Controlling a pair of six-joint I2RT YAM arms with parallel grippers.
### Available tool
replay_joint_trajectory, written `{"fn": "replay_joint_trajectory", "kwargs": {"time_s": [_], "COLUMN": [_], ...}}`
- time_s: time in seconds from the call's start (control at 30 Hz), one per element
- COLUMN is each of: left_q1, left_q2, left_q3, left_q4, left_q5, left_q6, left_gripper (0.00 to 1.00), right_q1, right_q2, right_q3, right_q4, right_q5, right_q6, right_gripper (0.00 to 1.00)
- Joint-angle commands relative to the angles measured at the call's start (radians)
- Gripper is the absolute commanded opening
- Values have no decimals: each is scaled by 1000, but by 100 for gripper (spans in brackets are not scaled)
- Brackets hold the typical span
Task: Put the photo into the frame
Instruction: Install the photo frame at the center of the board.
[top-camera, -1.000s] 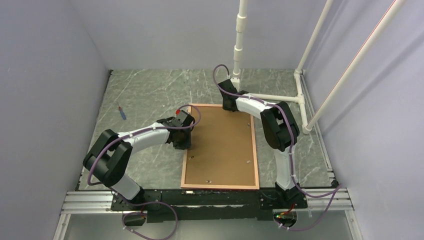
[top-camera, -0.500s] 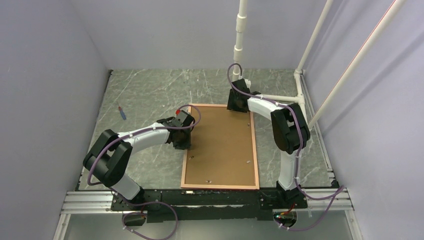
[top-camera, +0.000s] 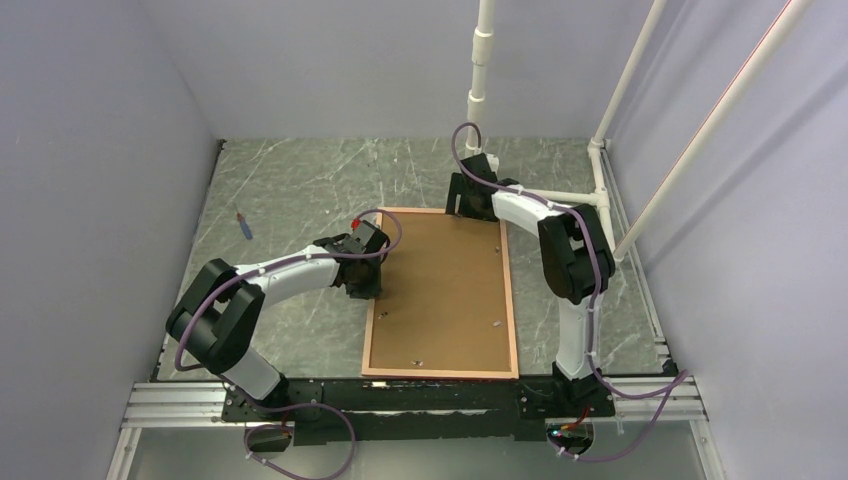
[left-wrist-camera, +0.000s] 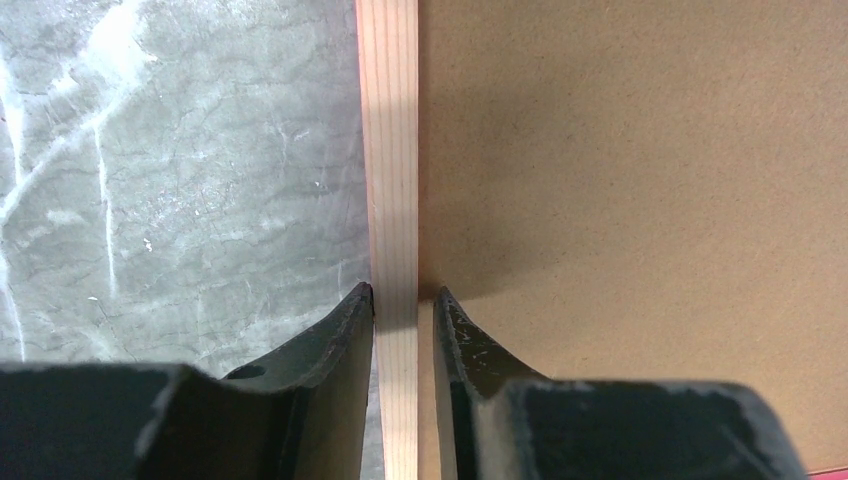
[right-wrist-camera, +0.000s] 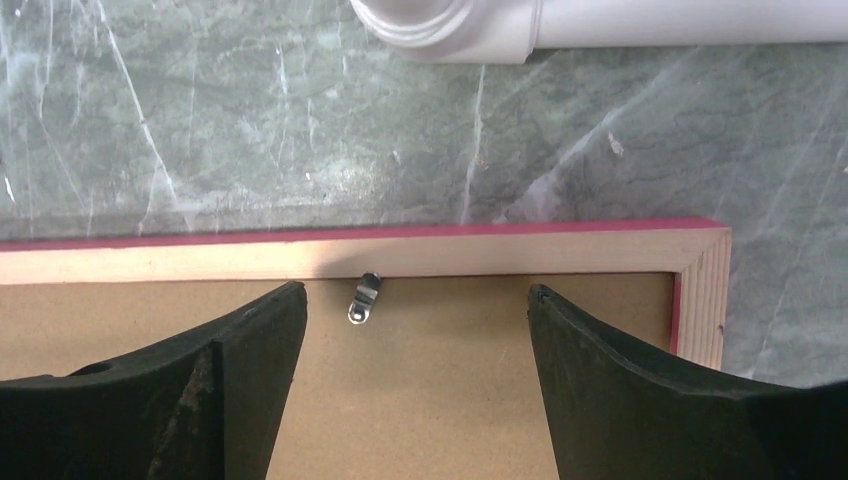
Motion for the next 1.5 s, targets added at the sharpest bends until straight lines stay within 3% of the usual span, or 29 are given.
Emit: {"fn": "replay_joint_trajectory", "kwargs": {"time_s": [0.0, 0.6, 0.8, 0.93, 1.27, 1.47], "left_q1": [-1, -4, -3, -4, -3, -4], "left_q2": [61, 70, 72, 76, 91, 95], "left_q3": [-48, -44, -42, -40, -31, -27], "left_q4": [-31, -31, -30, -38, -68, -79], "left_q5": [-94, -93, -92, -97, -127, -138], "left_q6": [25, 26, 26, 24, 7, 5], "left_gripper": [30, 27, 27, 26, 23, 23], "right_q1": [-3, 42, 40, 33, 33, 37], "right_q2": [35, 73, 85, 104, 124, 147], "right_q3": [49, 22, 22, 52, 142, 144], "right_q4": [-32, -57, -83, -119, -258, -290], "right_q5": [54, 174, 226, 243, 360, 397], "right_q6": [-4, -46, -38, -24, -61, -99], "right_gripper": [82, 69, 57, 32, 34, 47]}}
